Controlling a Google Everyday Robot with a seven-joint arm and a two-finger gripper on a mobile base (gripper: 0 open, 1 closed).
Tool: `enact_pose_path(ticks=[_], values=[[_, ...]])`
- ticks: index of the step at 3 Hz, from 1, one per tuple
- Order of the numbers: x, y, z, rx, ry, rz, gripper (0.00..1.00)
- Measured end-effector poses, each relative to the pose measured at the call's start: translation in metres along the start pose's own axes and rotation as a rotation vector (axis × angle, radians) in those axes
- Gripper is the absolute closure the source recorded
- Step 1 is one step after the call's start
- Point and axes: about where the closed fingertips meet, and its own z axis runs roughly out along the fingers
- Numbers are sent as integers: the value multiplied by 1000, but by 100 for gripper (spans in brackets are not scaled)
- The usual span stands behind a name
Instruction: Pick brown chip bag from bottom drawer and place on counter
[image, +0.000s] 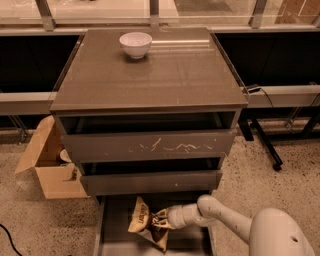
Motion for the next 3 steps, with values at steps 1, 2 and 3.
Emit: enact_pose_path(ticks=[1,2,3], values=[[-37,2,-12,3,-104,-69,100],[-74,7,-34,9,-193,-144,100],[-102,15,-57,21,-245,-208,100]])
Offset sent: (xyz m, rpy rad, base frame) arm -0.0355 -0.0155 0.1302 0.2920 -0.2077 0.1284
